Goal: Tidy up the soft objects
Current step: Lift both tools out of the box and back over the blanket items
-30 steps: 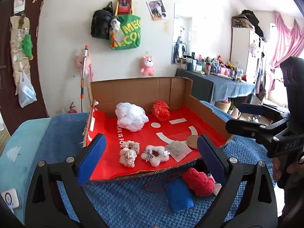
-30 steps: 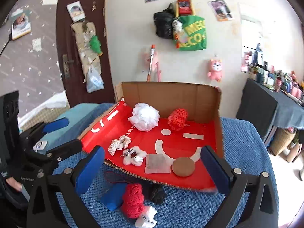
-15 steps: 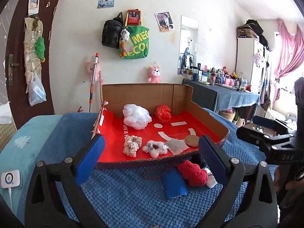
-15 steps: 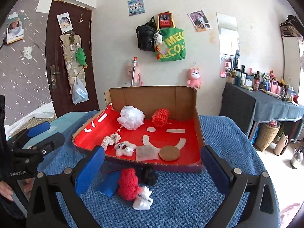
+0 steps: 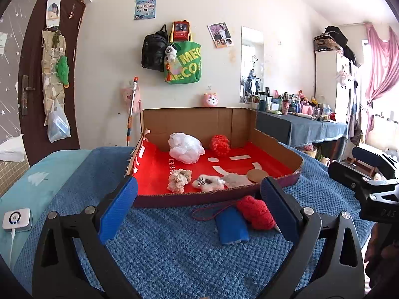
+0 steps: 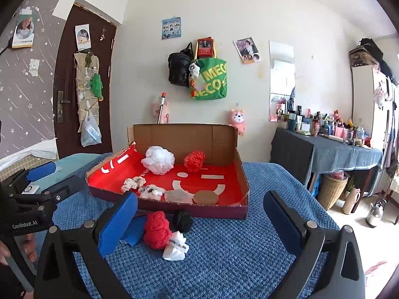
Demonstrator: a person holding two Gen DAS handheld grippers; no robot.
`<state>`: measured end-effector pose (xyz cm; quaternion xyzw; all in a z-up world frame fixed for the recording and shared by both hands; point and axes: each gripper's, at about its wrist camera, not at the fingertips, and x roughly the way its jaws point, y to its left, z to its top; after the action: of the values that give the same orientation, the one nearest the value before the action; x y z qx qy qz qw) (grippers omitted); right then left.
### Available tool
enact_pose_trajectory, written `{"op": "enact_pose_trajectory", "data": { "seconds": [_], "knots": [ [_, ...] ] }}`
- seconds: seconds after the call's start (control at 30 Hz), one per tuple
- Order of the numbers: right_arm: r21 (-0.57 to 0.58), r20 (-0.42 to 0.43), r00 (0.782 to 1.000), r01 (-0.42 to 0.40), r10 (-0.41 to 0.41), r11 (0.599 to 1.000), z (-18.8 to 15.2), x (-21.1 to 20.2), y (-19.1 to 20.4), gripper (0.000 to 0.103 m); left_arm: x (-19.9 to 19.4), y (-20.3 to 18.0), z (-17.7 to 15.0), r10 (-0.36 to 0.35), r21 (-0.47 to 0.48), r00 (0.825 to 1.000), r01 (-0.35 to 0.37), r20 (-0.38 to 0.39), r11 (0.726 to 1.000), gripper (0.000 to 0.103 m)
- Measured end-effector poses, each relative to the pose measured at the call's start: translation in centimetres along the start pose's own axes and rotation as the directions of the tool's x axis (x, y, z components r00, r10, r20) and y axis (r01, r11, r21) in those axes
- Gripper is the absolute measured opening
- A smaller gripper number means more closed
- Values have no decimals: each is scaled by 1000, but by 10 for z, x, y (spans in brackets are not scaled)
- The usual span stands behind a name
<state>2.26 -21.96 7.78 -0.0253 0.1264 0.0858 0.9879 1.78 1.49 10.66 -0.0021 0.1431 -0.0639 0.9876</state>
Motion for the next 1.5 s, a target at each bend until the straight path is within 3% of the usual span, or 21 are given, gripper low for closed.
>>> {"op": "enact_pose_trajectory", "data": {
  "seconds": [0.13, 0.67, 1.3, 1.5],
  "knots": [
    [6, 8, 1000, -1, 1, 1000, -13, -1, 3, 103, 1, 1, -9, 5, -7, 1000, -5, -8, 1000, 100],
    [36, -132, 991, 15, -10, 999, -62, 24, 6, 103, 12, 1, -47, 3, -26, 994, -6, -114, 1000, 100],
    [56, -195, 981, 9, 3, 998, -73, 36, 2, 103, 28, -1, -57, 2, -22, 979, -7, -202, 1000, 100],
    [65, -247, 968, -22, 37, 998, -65, 50, 1, 103, 37, -4, -51, -12, -9, 970, 10, -244, 1000, 100]
  ]
}}
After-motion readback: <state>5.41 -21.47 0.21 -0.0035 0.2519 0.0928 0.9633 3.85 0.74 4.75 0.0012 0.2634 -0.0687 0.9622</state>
